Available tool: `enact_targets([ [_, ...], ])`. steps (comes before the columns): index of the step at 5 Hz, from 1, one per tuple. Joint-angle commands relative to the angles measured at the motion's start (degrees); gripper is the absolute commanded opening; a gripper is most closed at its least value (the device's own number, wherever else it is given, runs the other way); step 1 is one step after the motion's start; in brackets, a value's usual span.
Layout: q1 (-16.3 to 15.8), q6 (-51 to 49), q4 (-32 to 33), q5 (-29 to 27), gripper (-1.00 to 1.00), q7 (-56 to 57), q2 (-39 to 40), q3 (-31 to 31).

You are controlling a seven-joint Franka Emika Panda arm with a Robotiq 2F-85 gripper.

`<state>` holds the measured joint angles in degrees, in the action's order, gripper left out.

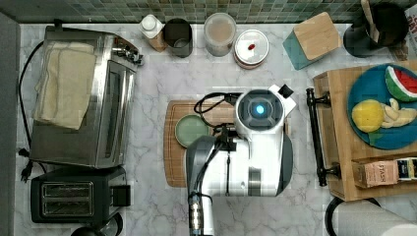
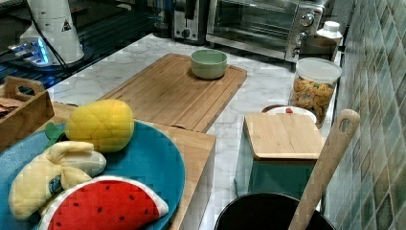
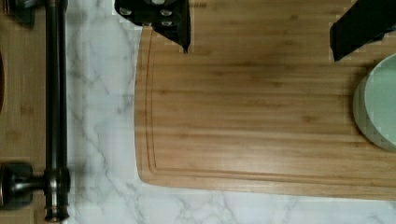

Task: Open the drawer.

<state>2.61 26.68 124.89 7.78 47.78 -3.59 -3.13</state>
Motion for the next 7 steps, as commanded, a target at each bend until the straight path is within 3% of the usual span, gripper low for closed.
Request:
enact_targets([
  [1, 5.0, 13.1, 7.3, 4.9, 1.0, 17.8, -3.0, -5.5],
  [4, 6.3, 25.5, 7.5, 8.1, 1.0, 21.7, 3.6, -10.4],
  [6, 6.6, 23.7, 7.0, 11.4, 1.0, 19.6, 4.6, -10.5],
  [7, 7.9, 28.8, 7.1, 12.1, 1.0, 21.4, 6.7, -11.4],
])
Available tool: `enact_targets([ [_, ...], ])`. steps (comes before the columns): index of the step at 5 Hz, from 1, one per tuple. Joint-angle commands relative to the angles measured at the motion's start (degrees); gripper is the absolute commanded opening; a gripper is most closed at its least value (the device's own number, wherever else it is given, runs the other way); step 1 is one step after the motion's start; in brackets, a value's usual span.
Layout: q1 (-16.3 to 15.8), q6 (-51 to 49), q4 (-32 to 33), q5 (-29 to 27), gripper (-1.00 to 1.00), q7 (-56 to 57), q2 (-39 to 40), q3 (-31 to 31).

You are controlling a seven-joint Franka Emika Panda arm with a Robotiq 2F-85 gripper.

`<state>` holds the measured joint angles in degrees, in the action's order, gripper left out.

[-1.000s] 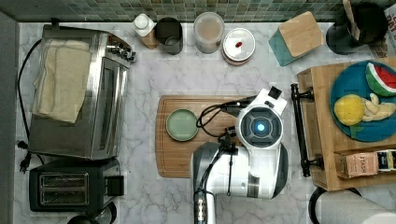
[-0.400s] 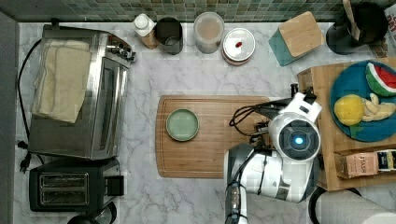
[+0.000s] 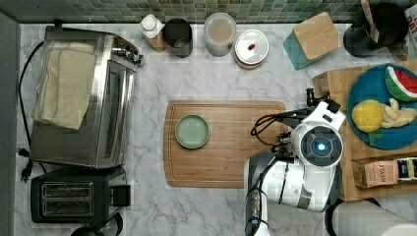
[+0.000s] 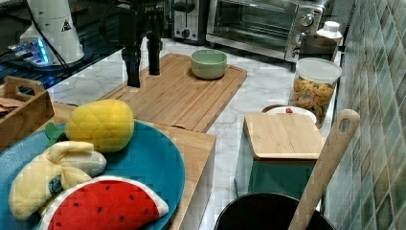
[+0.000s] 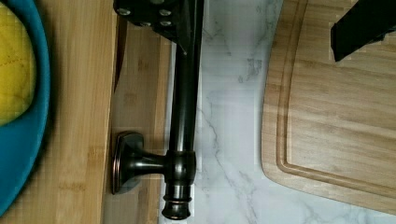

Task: Open the drawer.

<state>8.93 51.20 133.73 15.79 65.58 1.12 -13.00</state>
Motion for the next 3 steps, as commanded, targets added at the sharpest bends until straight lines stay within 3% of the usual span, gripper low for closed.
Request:
enact_targets([
  [1, 2.2, 7.4, -3.7, 3.7, 1.0, 5.7, 5.6, -2.3],
  [3, 2.5, 8.4, -2.4, 2.6, 1.0, 2.8, 6.6, -3.5],
])
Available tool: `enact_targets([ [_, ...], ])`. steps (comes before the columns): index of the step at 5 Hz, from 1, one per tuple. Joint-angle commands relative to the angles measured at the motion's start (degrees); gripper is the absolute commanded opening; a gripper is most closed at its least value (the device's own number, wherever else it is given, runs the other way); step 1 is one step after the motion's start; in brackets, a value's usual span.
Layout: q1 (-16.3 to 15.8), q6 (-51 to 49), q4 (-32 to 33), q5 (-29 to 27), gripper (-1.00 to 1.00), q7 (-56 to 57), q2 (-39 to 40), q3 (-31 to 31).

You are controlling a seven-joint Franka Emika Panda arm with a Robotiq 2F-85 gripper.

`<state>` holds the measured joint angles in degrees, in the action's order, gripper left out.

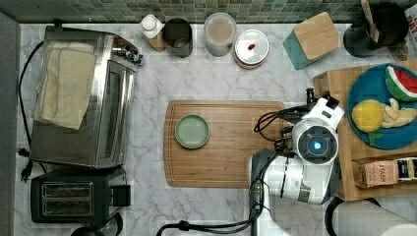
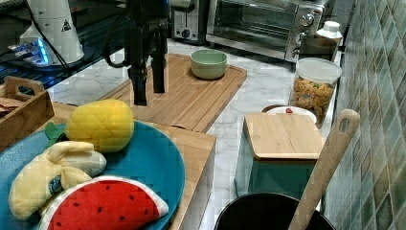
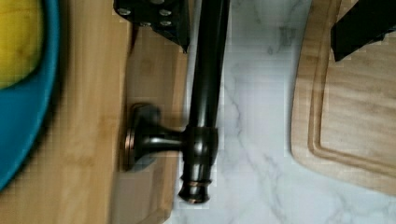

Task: Open the drawer.

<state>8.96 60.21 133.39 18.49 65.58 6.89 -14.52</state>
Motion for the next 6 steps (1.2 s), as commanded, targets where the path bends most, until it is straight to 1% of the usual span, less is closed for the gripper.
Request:
enact_targets([
  [1, 1.8, 2.4, -0.8, 6.4, 1.0, -4.5, 0.2, -4.1],
  [2, 2.6, 6.2, -0.2, 8.3, 1.0, -4.8, 0.8, -4.9],
  [3, 3.2, 10.0, 0.6, 5.8, 1.0, -3.2, 1.8, -5.0],
  [4, 2.6, 1.9, -3.0, 2.8, 1.0, 0.0, 3.8, -4.1],
  [5, 2.9, 1.5, -3.1, 0.8, 1.0, -0.5, 5.5, -3.5],
  [6, 2.8, 7.4, -1.1, 2.9, 1.0, -4.3, 6.8, -4.7],
])
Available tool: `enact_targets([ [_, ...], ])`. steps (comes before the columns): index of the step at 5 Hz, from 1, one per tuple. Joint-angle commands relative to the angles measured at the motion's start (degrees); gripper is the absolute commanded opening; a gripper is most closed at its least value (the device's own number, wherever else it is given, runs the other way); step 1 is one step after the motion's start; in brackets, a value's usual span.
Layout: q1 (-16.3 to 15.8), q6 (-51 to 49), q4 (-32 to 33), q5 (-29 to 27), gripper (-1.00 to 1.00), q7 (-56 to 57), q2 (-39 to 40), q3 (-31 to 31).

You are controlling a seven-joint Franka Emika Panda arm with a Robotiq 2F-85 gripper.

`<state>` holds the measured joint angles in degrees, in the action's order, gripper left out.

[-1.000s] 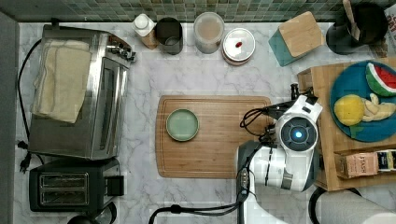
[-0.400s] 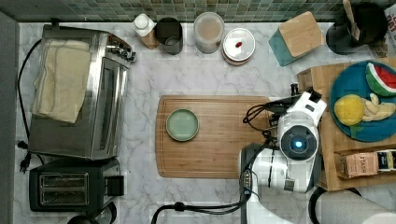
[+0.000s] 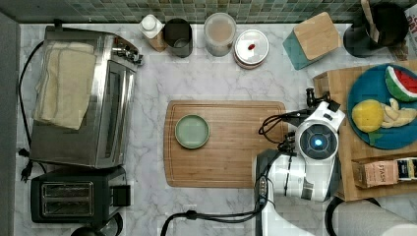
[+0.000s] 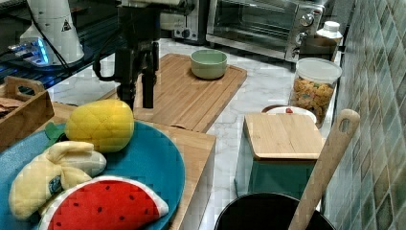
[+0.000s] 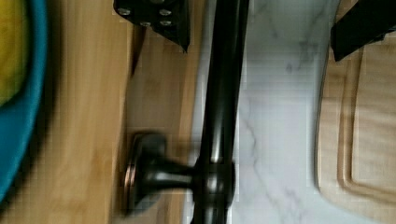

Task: Open the drawer.

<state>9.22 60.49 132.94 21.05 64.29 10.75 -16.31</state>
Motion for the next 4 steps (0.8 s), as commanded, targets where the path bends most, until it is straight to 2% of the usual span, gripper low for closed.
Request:
enact_targets([
  [1, 4.5, 7.7, -3.1, -5.6, 1.0, 3.5, 6.7, -0.7],
  [2, 2.5, -1.1, -4.8, -4.5, 1.0, 3.8, 4.9, -1.5],
  [3, 2.8, -8.5, -6.2, -6.4, 1.0, 8.8, 2.7, 0.6],
  [4, 3.4, -13.2, -4.1, -13.0, 1.0, 14.9, -2.2, 3.4],
])
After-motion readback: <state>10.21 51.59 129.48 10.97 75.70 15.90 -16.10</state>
